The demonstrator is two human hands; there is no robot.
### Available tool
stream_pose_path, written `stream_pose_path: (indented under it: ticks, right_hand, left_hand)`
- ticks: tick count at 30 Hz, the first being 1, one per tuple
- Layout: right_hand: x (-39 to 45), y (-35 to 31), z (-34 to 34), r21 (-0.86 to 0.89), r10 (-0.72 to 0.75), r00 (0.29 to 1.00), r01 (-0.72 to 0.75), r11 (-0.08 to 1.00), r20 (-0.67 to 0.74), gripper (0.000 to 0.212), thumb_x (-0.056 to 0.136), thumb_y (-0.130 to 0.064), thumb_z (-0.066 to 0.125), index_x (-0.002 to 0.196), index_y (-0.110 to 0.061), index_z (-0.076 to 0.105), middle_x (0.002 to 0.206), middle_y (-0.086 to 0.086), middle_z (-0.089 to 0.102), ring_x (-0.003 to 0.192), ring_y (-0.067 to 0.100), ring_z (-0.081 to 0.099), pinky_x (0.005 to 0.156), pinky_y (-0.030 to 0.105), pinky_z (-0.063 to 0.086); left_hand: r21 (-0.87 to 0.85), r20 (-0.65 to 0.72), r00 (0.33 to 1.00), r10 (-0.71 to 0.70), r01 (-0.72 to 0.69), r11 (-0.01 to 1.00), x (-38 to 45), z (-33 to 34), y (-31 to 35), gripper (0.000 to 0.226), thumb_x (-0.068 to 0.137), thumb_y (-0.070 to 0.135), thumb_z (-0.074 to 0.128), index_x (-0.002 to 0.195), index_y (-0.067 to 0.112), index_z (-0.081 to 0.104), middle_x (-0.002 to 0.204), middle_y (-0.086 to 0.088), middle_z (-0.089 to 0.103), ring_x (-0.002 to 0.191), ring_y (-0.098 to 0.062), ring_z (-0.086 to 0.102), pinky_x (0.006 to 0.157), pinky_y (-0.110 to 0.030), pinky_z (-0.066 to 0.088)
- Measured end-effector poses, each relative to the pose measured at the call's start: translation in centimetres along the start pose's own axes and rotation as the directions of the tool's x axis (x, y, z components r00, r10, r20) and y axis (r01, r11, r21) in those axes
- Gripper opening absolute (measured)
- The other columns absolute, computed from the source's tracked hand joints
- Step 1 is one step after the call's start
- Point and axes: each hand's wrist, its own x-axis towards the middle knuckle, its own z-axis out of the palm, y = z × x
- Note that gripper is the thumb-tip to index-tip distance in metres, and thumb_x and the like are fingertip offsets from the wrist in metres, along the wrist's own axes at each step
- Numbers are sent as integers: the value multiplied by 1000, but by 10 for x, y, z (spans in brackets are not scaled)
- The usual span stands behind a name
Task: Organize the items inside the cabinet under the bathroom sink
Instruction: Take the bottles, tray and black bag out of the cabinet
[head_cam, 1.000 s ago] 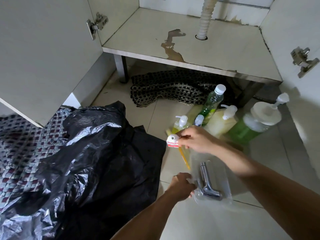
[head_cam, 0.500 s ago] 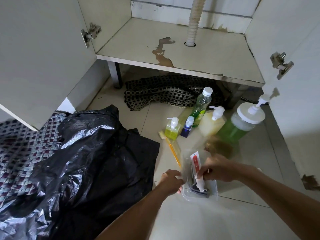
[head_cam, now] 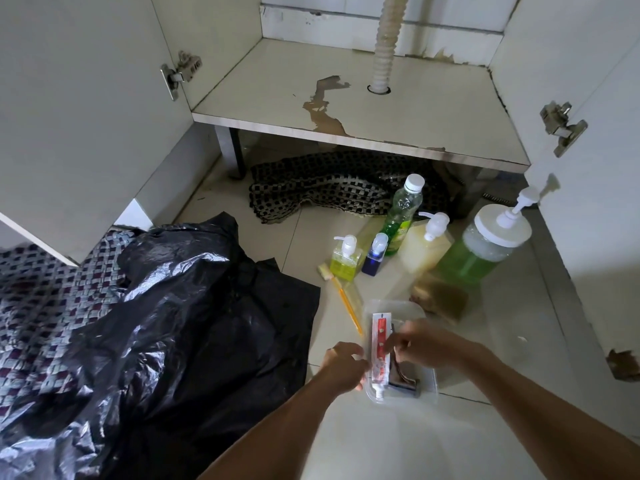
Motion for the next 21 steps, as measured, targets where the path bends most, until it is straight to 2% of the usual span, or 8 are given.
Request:
stream_pose_path:
  ticks: [1,3,6,9,11,14,18,21]
  right_hand:
    - [6,2,-6,-16,22,999,-22,1000,-25,22,83,-8,56,80,-22,73,82,-2,69,73,9,58,59,11,36]
    - [19,1,-18,19,55,987,-53,998,-153,16,83,-15,58,84,-14,74,83,2,73,78,15,65,65,22,44]
    - [45,-17,-20,3,65,929,-69,998,-364,17,86,-16,57,89,-14,73,89,1,74,79,15,67,67,19,44]
    - [74,-47,-12,-118,106,903,-169,979,-416,17,89,-15,54,96,-12,69,94,5,71,83,21,68,68,25,49]
    - [89,-65,-8,-242,128,916,-232,942,-380,18,89,-7,53,101,-8,67,97,8,70,89,26,68,73,31,52]
    - [106,-80,-5,-353,136,934,-256,900,-329,25,87,4,48,103,-4,66,98,11,71,93,29,69,73,33,52]
    - [122,-82,1,-307,201,930,-297,904,-308,28,89,5,45,106,-3,65,106,12,70,99,30,67,77,34,52]
    - [127,-85,2,-120,234,924,-280,952,-302,24,88,1,47,108,-1,61,111,15,64,103,34,63,80,36,50]
  left_hand:
    - [9,4,1000,-1,1,1000,1,0,-1,35,91,16,54,125,6,57,110,-17,69,92,-27,72,45,-12,48]
    - [46,12,1000,16,-17,999,2,-1,0,36,92,17,53,127,7,56,116,-13,68,99,-27,70,58,-18,55]
    - [92,3,999,43,-43,995,2,-1,-2,36,92,19,52,127,11,57,121,-8,66,104,-24,67,83,-28,54]
    - [45,6,999,37,-37,998,3,0,-4,36,91,20,53,127,15,57,120,-9,66,100,-24,68,72,-23,54]
    - [24,9,1000,30,-30,999,4,2,-7,38,90,22,54,127,17,58,122,-10,65,101,-25,67,69,-22,53]
    - [-14,16,1000,20,-20,1000,6,4,-11,36,89,23,55,124,19,61,120,-14,65,85,-24,68,55,-14,47]
    - [-2,10,999,34,-34,999,7,4,-13,36,92,22,55,127,17,58,124,-9,62,98,-24,67,64,-19,50]
    - [17,21,998,54,-54,998,7,3,-13,34,92,22,55,125,15,60,123,-9,62,103,-25,65,69,-22,49]
